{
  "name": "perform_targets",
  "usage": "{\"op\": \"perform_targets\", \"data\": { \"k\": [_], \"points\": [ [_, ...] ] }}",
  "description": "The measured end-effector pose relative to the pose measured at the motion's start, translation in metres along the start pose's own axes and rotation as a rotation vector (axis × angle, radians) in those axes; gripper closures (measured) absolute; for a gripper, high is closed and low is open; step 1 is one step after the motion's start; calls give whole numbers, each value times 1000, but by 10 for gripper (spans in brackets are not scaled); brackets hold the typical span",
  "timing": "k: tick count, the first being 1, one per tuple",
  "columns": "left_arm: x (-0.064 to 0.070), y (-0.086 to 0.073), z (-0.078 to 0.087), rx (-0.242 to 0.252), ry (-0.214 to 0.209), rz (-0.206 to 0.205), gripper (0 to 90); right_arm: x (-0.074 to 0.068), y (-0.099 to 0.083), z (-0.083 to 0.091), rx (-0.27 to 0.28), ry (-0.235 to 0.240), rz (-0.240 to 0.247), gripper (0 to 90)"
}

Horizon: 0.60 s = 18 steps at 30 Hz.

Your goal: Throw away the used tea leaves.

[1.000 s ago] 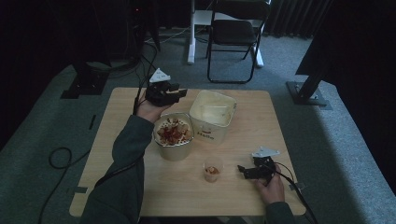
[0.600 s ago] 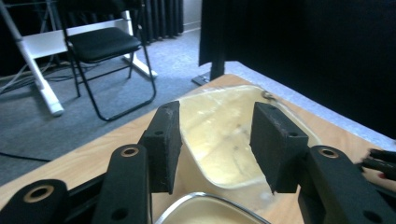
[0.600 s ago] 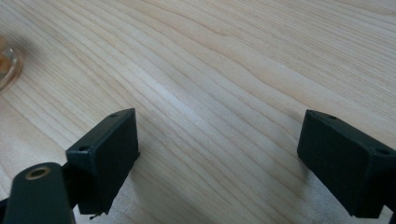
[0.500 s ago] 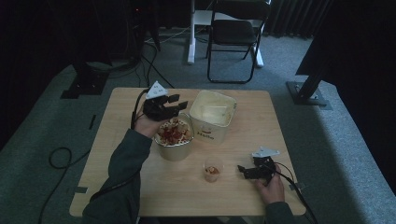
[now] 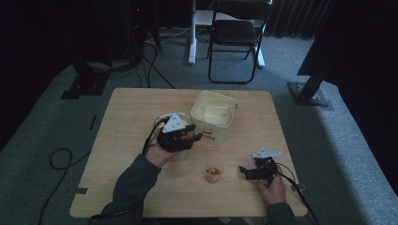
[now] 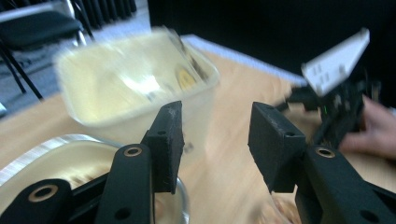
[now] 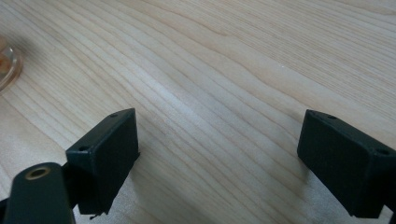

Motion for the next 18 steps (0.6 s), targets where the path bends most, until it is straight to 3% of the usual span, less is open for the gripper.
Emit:
{"op": "perform_targets", "data": {
  "k": [6,11,14,18],
  "points": [
    [21,-36,-26,-98,-77,32,589,0,0,0,1,0,-1,122],
    [33,-54,-38,-159,-120,45,597,0,0,0,1,0,1,122],
    [37,-60,-44,-187,-124,45,636,0,0,0,2,0,0,122],
    [37,-62,-43,-196,-109,49,772,0,0,0,1,0,1,122]
  ]
}}
Point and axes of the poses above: each handheld gripper's, and its own axes: z roughly backward along the jaws, y roughly out of its top, x roughly to its right, the point moved 4 cm from there along -z, roughly forward along the jaws, and after that the axes turned 5 degrees about x, right-handed, at the moved point
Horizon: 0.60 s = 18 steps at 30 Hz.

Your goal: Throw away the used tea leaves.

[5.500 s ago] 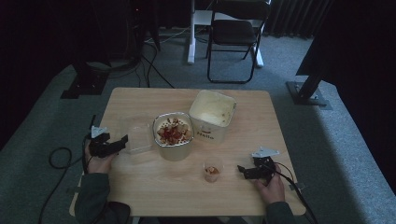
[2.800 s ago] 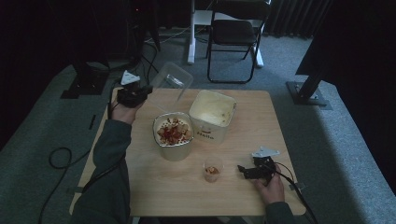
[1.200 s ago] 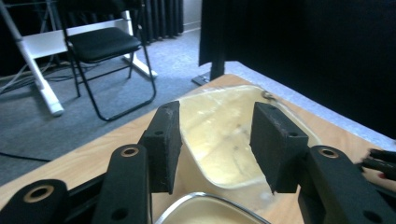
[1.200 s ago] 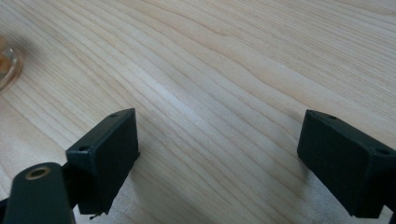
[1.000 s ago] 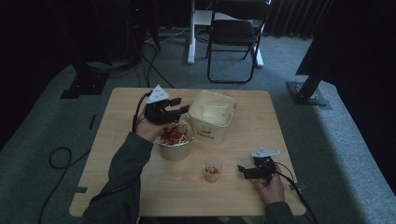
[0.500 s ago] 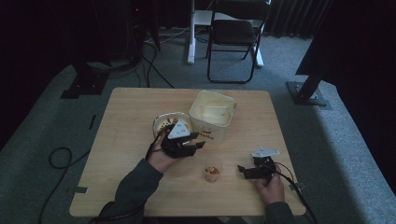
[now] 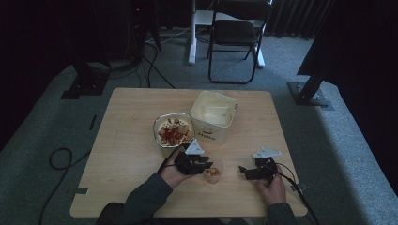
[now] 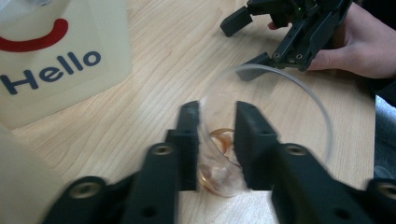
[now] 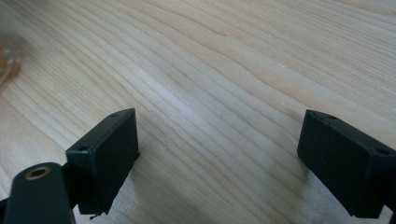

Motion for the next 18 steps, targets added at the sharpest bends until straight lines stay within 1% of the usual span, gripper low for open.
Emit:
{"op": "perform_targets", "data": {
  "k": [2,3,5,7,10,12,18],
  "points": [
    [-1,0,2,-2,6,2,830,0,0,0,0,0,0,122],
    [-4,-2,5,-12,15,9,830,0,0,0,0,0,0,122],
    [-7,-5,11,-13,29,11,838,0,0,0,0,0,0,122],
    [-12,-9,20,-11,53,15,841,0,0,0,-1,0,0,122],
    [-23,-18,38,-2,101,30,842,0,0,0,0,0,1,122],
    [-32,-26,53,3,137,52,842,0,0,0,0,0,0,122],
    [-63,-58,101,12,246,143,840,0,0,0,0,0,0,122]
  ]
}}
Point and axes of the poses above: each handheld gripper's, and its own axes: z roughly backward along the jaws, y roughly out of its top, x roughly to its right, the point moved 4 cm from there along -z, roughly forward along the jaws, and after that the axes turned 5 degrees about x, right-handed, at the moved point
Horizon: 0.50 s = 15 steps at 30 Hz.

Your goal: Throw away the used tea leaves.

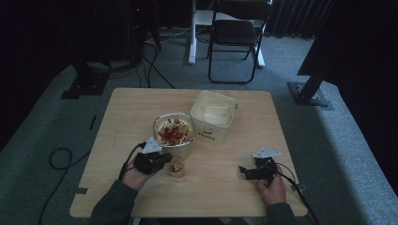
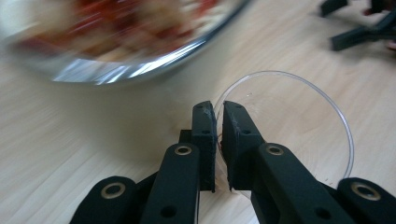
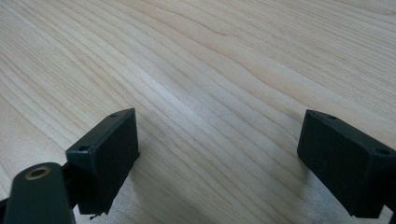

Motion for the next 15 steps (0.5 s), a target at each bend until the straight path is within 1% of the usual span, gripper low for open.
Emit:
{"op": "perform_targets", "data": {
  "k": [4,6,8,11,13,15],
  "points": [
    [-30,-12,20,-6,91,43,839,0,0,0,0,-1,-1,122],
    [-47,-14,26,-7,151,62,838,0,0,0,0,-1,-2,122],
    [-65,-14,31,3,200,91,839,0,0,0,0,-1,-1,122],
    [-95,-11,32,22,272,147,837,0,0,0,0,-1,-1,122],
    [-116,-7,28,35,306,193,836,0,0,0,0,-1,-2,122],
    [-134,-1,22,50,333,227,835,0,0,0,0,-1,-1,122]
  ]
}}
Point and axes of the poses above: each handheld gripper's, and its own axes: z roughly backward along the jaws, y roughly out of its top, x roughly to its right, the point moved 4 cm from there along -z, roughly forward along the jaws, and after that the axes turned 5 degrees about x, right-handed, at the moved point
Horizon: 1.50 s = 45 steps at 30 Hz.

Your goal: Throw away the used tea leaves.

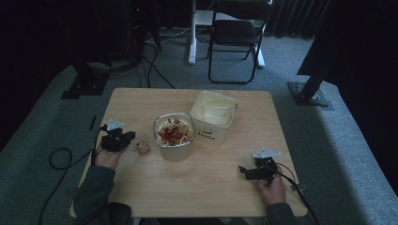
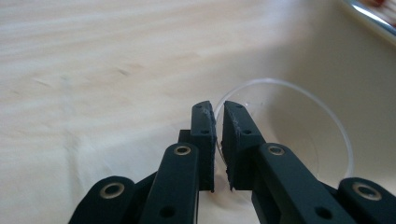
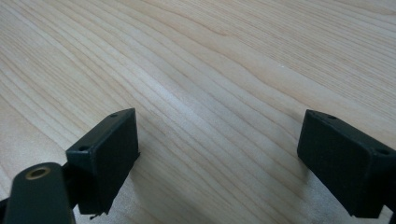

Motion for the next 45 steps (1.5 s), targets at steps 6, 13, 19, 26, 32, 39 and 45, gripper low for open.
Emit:
{"op": "perform_targets", "data": {
  "k": [6,13,19,26,32,39,45],
  "points": [
    [-23,23,-34,24,63,44,831,0,0,0,1,0,1,122],
    [-27,36,-34,115,7,80,595,0,0,0,0,0,0,123],
    [-18,28,-10,196,-18,32,352,0,0,0,0,0,0,123],
    [-15,3,-22,168,-30,32,228,0,0,0,0,0,-1,122],
    [-6,-3,-46,118,-25,-28,205,0,0,0,0,0,0,123],
    [-5,0,-60,102,15,-64,288,0,0,0,0,0,0,123],
    [-7,2,-60,122,29,-66,302,0,0,0,0,0,0,123]
  ]
}}
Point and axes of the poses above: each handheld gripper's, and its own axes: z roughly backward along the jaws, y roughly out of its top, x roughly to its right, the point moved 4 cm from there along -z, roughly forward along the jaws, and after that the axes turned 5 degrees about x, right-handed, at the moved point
